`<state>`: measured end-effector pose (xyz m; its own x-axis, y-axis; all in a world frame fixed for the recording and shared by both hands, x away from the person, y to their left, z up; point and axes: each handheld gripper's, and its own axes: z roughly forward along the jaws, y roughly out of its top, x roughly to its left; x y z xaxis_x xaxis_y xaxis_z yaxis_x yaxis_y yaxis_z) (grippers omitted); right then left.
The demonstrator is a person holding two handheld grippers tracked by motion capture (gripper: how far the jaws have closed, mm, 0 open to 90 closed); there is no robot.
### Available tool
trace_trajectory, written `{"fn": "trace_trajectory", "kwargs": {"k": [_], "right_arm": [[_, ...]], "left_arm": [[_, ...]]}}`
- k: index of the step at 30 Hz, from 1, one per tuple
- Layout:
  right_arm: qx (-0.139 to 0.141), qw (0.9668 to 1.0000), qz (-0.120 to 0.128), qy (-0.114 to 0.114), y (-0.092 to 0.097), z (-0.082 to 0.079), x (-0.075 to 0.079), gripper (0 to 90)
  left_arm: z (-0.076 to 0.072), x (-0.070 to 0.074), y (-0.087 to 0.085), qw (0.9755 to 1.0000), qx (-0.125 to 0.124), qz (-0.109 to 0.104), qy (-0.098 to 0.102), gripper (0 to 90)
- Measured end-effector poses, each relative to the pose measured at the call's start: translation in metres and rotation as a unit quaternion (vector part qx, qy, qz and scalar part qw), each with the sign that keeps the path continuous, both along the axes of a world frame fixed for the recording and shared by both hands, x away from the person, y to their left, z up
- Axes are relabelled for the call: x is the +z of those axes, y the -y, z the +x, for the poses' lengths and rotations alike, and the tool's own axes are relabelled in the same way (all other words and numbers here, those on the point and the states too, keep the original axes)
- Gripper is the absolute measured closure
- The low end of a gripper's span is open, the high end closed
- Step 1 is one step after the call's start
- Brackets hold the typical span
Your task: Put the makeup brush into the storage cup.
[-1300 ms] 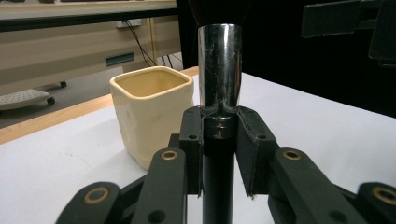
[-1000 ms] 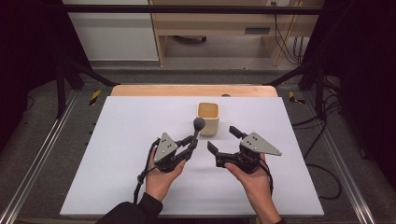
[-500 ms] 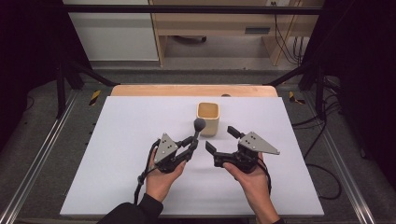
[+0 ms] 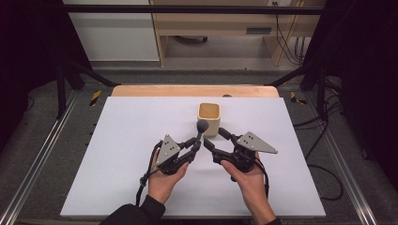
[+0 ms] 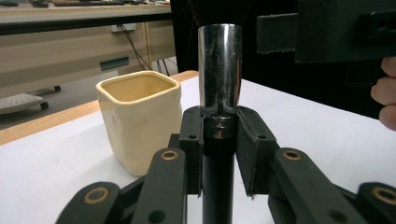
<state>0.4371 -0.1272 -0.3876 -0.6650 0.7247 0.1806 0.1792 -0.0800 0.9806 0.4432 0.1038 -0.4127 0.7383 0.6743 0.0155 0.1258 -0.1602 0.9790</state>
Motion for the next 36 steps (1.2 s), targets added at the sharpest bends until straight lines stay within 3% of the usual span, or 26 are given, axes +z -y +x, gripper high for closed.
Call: {"fn": "trace_trajectory", "kwargs": {"k": [16,36], "right_arm": [[0.029,0.9991,0.023,-0.023,-0.015,0.005,-0.005,47.3],[0.046,0.9975,0.039,-0.037,-0.018,0.012,-0.007,58.1]], "left_arm": [[-0.003,0.002,0.002,1.0000,-0.005,-0.003,0.004,73.2],[-0.007,0.004,0.006,0.9998,-0.017,-0.009,0.003,73.2]]}}
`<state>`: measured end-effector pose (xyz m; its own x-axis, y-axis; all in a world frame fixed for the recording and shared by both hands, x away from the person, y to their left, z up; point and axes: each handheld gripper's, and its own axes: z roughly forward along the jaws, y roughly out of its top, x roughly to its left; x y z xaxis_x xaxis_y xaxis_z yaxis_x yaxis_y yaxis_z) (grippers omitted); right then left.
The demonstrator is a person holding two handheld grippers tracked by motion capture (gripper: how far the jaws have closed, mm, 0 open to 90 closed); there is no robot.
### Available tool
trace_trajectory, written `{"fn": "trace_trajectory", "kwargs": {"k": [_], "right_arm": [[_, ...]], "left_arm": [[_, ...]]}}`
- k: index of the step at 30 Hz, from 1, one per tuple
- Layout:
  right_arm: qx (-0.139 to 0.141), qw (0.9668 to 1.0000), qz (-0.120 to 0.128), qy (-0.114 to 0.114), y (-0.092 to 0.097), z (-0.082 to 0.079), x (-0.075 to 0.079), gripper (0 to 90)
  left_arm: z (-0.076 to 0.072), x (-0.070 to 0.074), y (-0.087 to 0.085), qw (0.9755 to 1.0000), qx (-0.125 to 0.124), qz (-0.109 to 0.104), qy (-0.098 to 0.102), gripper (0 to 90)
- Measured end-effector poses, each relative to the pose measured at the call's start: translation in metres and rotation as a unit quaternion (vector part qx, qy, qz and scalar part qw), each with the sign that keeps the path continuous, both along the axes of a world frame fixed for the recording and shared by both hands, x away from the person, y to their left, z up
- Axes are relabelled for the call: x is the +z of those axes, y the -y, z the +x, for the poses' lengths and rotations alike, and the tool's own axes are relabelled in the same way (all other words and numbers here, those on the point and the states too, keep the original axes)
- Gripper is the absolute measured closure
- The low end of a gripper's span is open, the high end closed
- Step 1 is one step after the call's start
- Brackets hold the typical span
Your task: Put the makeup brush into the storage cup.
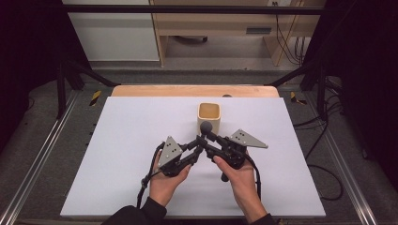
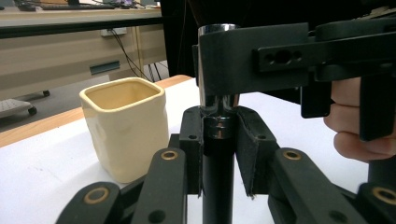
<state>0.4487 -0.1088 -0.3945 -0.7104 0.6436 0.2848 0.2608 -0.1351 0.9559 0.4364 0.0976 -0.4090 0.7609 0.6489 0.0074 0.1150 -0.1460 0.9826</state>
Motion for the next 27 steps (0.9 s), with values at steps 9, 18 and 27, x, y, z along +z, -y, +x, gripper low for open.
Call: {"fn": "trace_trajectory", "kwargs": {"k": [9,18,27], "right_arm": [[0.006,0.9999,0.008,-0.004,-0.0001,0.0006,-0.0005,65.6],[0.007,0.9999,0.007,-0.003,0.0012,0.0009,-0.0004,69.8],[0.006,1.0000,-0.005,-0.002,0.0021,0.0005,0.0004,70.0]], "left_arm": [[-0.0012,0.0004,0.0009,1.0000,-0.004,0.001,0.000,73.2],[-0.0013,0.0004,0.0012,1.0000,-0.004,-0.001,-0.003,73.2],[-0.0008,-0.0002,0.0021,0.9999,-0.006,-0.004,-0.010,72.8]]}}
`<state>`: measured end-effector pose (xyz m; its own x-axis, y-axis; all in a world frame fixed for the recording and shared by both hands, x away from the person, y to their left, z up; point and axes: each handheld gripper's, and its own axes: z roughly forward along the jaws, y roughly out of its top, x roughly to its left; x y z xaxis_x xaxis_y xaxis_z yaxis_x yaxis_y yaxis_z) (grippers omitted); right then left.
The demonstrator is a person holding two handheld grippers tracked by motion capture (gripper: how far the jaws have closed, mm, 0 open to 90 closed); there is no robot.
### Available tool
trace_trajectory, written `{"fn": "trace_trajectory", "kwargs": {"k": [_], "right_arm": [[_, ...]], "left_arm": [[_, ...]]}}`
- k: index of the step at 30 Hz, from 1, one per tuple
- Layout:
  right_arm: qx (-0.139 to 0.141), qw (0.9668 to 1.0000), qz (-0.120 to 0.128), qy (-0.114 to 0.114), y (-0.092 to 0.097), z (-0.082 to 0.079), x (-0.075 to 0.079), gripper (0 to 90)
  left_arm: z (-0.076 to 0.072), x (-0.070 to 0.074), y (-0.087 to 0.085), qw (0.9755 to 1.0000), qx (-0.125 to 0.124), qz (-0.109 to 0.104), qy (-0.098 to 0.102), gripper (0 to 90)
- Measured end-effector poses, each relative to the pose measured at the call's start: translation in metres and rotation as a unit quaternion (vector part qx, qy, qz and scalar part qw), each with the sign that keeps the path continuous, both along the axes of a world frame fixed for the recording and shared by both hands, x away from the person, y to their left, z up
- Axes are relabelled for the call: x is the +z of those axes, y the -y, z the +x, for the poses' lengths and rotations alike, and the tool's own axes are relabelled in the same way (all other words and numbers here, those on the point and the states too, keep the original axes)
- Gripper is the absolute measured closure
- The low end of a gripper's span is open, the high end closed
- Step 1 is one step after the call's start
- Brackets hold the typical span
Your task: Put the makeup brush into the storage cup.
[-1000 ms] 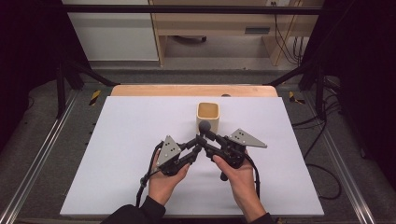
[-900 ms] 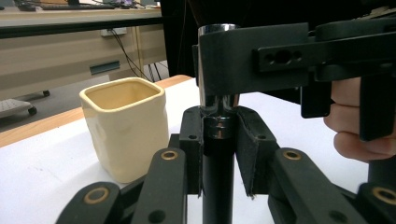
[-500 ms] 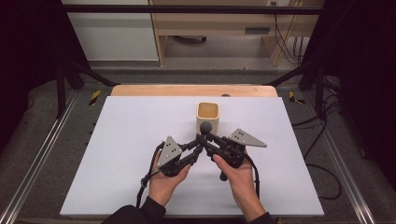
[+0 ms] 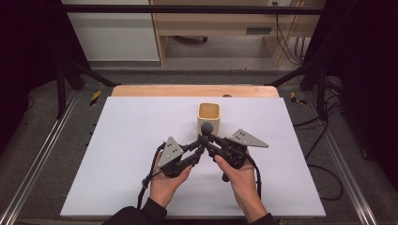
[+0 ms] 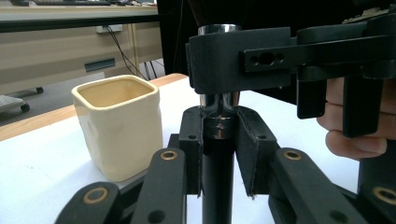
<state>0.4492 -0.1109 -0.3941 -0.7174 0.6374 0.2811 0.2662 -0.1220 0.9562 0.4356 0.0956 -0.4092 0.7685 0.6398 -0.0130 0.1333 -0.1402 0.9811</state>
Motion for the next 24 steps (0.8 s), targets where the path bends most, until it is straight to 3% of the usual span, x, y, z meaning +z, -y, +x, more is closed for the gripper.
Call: {"fn": "trace_trajectory", "kwargs": {"k": [2,9,15,24], "right_arm": [[-0.001,1.0000,-0.001,-0.002,0.000,0.000,0.000,70.0],[-0.018,0.9998,-0.008,0.001,0.010,0.005,0.000,70.0],[-0.030,0.9991,-0.030,0.006,0.019,0.010,0.004,70.0],[-0.043,0.9971,-0.062,0.013,0.025,0.022,0.009,70.0]], "left_arm": [[0.001,0.000,0.000,1.0000,0.000,0.003,-0.002,71.7],[-0.002,-0.004,0.002,0.9997,-0.002,0.024,0.000,52.8],[-0.003,-0.011,-0.005,0.9991,-0.001,0.041,-0.007,42.0],[-0.002,-0.019,-0.020,0.9982,-0.004,0.051,-0.030,25.2]]}}
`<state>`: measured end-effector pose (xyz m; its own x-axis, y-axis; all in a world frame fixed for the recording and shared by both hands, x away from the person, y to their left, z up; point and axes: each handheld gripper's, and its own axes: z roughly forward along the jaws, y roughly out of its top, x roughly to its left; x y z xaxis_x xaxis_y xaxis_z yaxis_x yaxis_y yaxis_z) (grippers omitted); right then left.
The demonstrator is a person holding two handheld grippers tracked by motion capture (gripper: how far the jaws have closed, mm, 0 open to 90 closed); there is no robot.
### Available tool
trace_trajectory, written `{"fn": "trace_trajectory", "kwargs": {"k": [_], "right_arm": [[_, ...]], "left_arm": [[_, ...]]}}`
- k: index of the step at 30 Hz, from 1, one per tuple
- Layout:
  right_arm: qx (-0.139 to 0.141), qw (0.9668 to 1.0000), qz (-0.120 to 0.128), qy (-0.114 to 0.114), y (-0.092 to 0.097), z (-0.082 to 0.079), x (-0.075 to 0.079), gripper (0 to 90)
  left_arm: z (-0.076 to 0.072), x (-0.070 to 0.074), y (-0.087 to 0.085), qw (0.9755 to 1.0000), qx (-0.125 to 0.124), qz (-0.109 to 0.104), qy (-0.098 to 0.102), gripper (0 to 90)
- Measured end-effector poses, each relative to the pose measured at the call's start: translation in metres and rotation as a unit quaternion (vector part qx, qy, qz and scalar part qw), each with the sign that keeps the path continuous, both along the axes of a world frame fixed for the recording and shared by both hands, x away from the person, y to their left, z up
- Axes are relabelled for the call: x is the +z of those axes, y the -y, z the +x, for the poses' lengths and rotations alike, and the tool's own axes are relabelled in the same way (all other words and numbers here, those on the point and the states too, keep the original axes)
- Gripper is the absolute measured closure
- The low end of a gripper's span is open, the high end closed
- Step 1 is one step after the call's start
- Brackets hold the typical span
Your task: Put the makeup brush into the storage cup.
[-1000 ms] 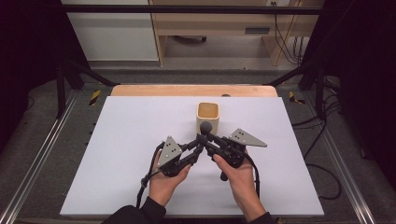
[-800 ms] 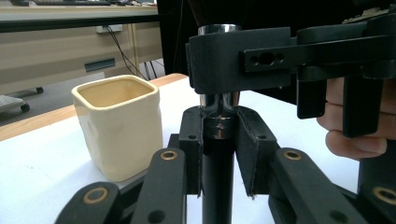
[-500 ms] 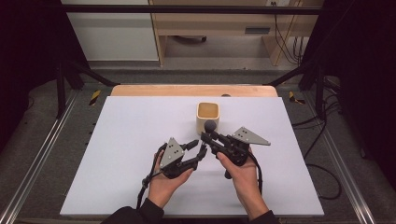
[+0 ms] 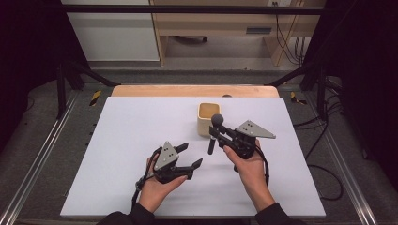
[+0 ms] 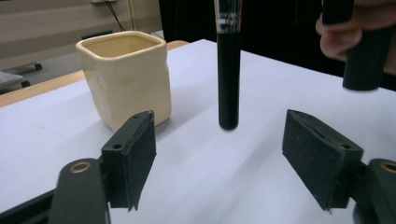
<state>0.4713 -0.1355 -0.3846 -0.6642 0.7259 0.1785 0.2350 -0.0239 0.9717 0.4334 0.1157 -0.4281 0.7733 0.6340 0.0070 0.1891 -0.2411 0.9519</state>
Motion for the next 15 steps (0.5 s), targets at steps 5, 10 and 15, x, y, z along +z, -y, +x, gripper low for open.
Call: {"fn": "trace_trajectory", "kwargs": {"k": [5,10,15], "right_arm": [[-0.004,0.9997,-0.022,0.010,0.000,0.007,0.008,70.0],[-0.003,0.9990,-0.042,0.016,-0.002,0.012,0.013,70.0],[-0.005,0.9987,-0.046,0.021,-0.002,0.016,0.015,70.0]], "left_arm": [[-0.001,-0.003,-0.010,0.9999,0.007,0.009,0.005,19.0],[-0.002,-0.008,-0.021,0.9998,0.013,0.013,0.009,15.6],[-0.001,-0.009,-0.035,0.9997,0.022,0.000,0.008,11.8]]}}
